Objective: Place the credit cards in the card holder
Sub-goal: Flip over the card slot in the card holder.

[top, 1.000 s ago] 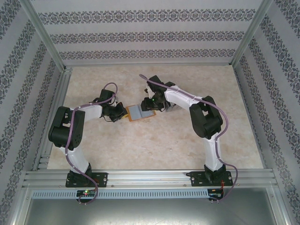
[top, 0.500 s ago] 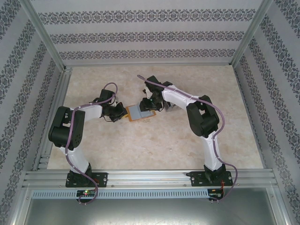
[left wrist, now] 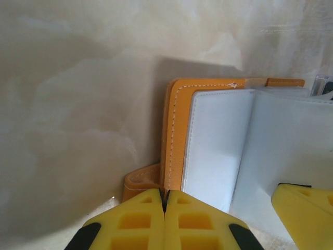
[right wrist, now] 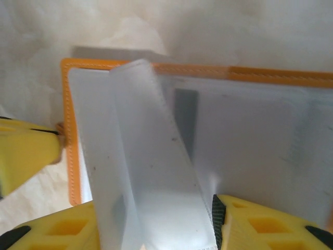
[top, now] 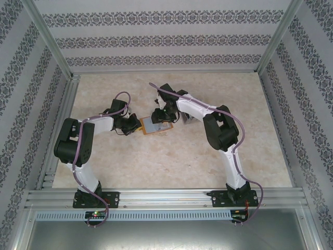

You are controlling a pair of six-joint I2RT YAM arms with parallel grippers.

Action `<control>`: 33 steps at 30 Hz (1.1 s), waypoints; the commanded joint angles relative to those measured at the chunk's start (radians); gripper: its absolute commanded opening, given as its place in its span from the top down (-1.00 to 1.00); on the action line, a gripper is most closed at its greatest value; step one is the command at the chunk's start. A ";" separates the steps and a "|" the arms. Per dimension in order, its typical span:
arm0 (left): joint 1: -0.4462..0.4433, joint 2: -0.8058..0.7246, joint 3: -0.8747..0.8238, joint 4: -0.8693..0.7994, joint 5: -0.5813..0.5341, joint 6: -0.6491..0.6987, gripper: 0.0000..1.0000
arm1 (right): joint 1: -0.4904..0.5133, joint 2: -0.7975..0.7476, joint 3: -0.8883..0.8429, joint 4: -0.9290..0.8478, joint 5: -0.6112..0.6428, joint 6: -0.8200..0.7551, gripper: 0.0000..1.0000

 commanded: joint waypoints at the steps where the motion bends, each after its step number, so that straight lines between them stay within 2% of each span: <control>1: 0.014 0.021 0.007 0.024 0.015 -0.002 1.00 | 0.029 0.033 0.048 0.001 -0.081 0.007 -0.02; 6: 0.014 0.024 0.011 0.023 0.015 -0.001 1.00 | 0.055 0.022 0.090 0.002 -0.114 0.005 -0.02; 12: 0.014 0.030 0.014 0.030 0.020 -0.006 1.00 | 0.062 0.033 0.097 0.055 -0.235 0.041 -0.03; 21: 0.016 0.009 0.021 -0.011 -0.001 0.018 1.00 | 0.042 -0.013 0.086 0.047 -0.216 0.031 -0.03; 26: 0.019 -0.023 0.031 -0.058 -0.026 0.044 0.55 | 0.002 -0.089 0.043 0.042 -0.171 0.013 -0.02; 33: 0.023 -0.111 0.083 -0.178 -0.093 0.097 0.27 | -0.094 -0.222 -0.066 0.059 -0.104 -0.008 -0.03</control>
